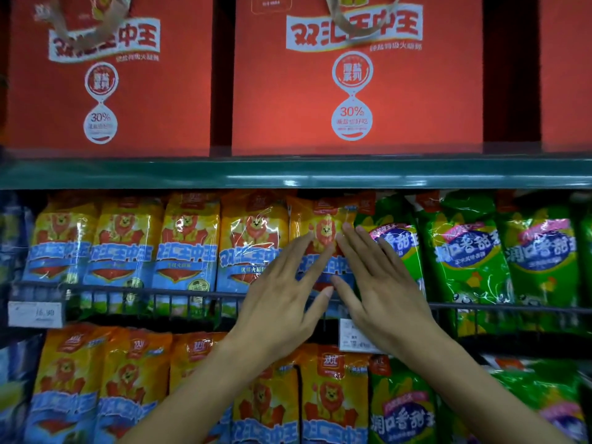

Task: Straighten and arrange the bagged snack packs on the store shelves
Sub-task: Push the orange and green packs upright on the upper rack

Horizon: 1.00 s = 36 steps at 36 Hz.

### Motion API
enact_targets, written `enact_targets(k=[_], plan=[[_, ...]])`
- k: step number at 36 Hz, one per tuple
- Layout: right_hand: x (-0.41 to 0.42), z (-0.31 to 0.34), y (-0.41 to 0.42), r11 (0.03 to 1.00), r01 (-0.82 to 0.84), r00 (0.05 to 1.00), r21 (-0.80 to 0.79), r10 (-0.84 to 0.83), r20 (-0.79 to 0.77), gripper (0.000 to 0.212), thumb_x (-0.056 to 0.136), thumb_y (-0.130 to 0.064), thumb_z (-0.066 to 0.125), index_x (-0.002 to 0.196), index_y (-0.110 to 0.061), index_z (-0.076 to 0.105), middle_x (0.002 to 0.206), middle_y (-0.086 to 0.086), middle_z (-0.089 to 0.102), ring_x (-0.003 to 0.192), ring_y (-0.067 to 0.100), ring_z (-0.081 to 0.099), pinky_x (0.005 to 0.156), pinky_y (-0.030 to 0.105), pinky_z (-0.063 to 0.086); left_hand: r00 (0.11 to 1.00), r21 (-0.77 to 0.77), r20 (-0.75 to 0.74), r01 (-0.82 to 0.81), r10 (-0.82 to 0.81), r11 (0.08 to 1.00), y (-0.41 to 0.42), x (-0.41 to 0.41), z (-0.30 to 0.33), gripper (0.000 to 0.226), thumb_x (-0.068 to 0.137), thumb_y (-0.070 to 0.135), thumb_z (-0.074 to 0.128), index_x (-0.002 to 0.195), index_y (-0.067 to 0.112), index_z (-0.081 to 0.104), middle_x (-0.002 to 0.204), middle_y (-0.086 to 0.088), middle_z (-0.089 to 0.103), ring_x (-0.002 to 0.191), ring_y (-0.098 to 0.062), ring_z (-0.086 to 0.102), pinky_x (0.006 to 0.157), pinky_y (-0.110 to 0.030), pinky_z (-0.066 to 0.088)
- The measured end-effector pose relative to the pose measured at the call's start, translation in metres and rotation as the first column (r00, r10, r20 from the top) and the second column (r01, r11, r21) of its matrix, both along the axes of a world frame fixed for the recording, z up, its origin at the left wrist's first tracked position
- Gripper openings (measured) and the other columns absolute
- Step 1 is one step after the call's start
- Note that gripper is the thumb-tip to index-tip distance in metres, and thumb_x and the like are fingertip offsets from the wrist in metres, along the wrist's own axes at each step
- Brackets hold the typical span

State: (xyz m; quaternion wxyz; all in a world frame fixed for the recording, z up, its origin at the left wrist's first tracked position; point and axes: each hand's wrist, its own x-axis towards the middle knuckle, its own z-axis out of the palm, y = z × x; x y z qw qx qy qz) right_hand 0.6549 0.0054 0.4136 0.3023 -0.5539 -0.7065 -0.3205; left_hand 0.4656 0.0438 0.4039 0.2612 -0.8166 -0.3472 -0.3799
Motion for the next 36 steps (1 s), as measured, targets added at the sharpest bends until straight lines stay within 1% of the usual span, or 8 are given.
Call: enact_targets(k=[6, 11, 15, 23, 26, 28, 32, 36], plan=[[0.004, -0.003, -0.005, 0.999, 0.031, 0.999, -0.013, -0.031, 0.01, 0.075, 0.097, -0.071, 0.001, 0.16, -0.033, -0.011, 0.166, -0.019, -0.022, 0.151, 0.003, -0.026, 0.126, 0.04, -0.005, 0.997, 0.074, -0.082, 0.02, -0.014, 0.997, 0.005, -0.003, 0.002, 0.063, 0.11, 0.054, 0.02, 0.163, 0.03, -0.002, 0.169, 0.014, -0.016, 0.155, -0.007, -0.018, 0.127, -0.031, -0.007], [0.016, -0.003, -0.013, 0.999, 0.044, 0.999, -0.021, -0.045, -0.02, 0.079, 0.094, -0.077, -0.004, 0.16, -0.034, -0.015, 0.166, -0.018, -0.022, 0.151, 0.0, -0.026, 0.126, 0.037, -0.007, 0.996, 0.057, -0.09, 0.02, -0.015, 0.998, 0.005, -0.003, 0.003, 0.064, 0.11, 0.055, 0.018, 0.163, 0.029, -0.006, 0.169, 0.014, -0.017, 0.154, -0.004, -0.021, 0.128, -0.033, -0.003], [0.026, -0.003, -0.018, 0.988, 0.14, 0.99, -0.058, -0.139, 0.012, 0.088, 0.085, -0.08, -0.021, 0.158, -0.03, -0.02, 0.163, -0.017, -0.03, 0.149, 0.0, -0.03, 0.126, 0.038, -0.012, 0.997, 0.035, -0.08, -0.01, 0.013, 0.999, 0.001, 0.003, 0.004, 0.068, 0.107, 0.062, 0.015, 0.163, 0.029, -0.005, 0.169, 0.011, -0.018, 0.154, -0.006, -0.022, 0.128, -0.035, -0.004], [0.037, -0.002, -0.03, 0.979, 0.179, 0.983, -0.094, -0.181, -0.019, 0.084, 0.086, -0.08, -0.012, 0.158, -0.037, -0.017, 0.164, -0.02, -0.027, 0.148, -0.002, -0.031, 0.126, 0.037, -0.012, 0.996, -0.047, -0.088, 0.018, -0.022, 0.999, -0.001, 0.002, 0.007, 0.068, 0.106, 0.063, 0.015, 0.16, 0.035, -0.015, 0.165, 0.018, -0.029, 0.15, -0.003, -0.03, 0.125, -0.032, -0.012], [0.034, 0.0, -0.035, 0.978, 0.174, 0.984, -0.111, -0.178, -0.029, 0.085, 0.087, -0.08, -0.009, 0.16, -0.037, -0.011, 0.166, -0.019, -0.021, 0.15, 0.0, -0.025, 0.127, 0.036, -0.011, 0.994, -0.11, -0.092, 0.044, -0.054, 0.993, -0.006, 0.002, 0.01, 0.07, 0.105, 0.062, 0.019, 0.16, 0.036, -0.016, 0.163, 0.019, -0.032, 0.148, -0.002, -0.033, 0.123, -0.031, -0.016], [0.031, 0.002, -0.04, 0.982, 0.138, 0.987, -0.126, -0.148, -0.066, 0.089, 0.087, -0.08, -0.005, 0.163, -0.034, 0.0, 0.169, -0.017, -0.011, 0.154, 0.002, -0.016, 0.128, 0.034, -0.006, 0.992, -0.145, -0.094, 0.066, -0.08, 0.987, -0.008, -0.002, 0.011, 0.07, 0.105, 0.063, 0.022, 0.161, 0.037, -0.011, 0.163, 0.02, -0.032, 0.149, -0.001, -0.032, 0.121, -0.029, -0.017], [0.031, -0.004, -0.057, 0.994, 0.064, 0.988, -0.086, -0.076, -0.134, 0.086, 0.091, -0.077, 0.006, 0.159, -0.031, 0.03, 0.169, -0.012, 0.017, 0.156, 0.008, 0.01, 0.127, 0.032, 0.009, 0.99, -0.16, -0.046, 0.123, -0.131, 0.979, -0.01, -0.013, -0.001, 0.065, 0.103, 0.061, 0.027, 0.162, 0.034, 0.017, 0.17, 0.016, -0.007, 0.156, -0.006, -0.011, 0.128, -0.034, 0.002], [0.041, -0.027, -0.072, 0.999, 0.009, 0.984, -0.04, -0.016, -0.179, 0.073, 0.098, -0.071, 0.02, 0.155, -0.03, 0.038, 0.163, -0.011, 0.032, 0.152, 0.009, 0.024, 0.126, 0.036, 0.021, 0.973, -0.125, 0.009, 0.232, -0.233, 0.965, -0.01, -0.018, -0.028, 0.061, 0.102, 0.055, 0.034, 0.159, 0.033, 0.029, 0.168, 0.017, 0.011, 0.156, -0.007, 0.004, 0.128, -0.041, 0.016]])
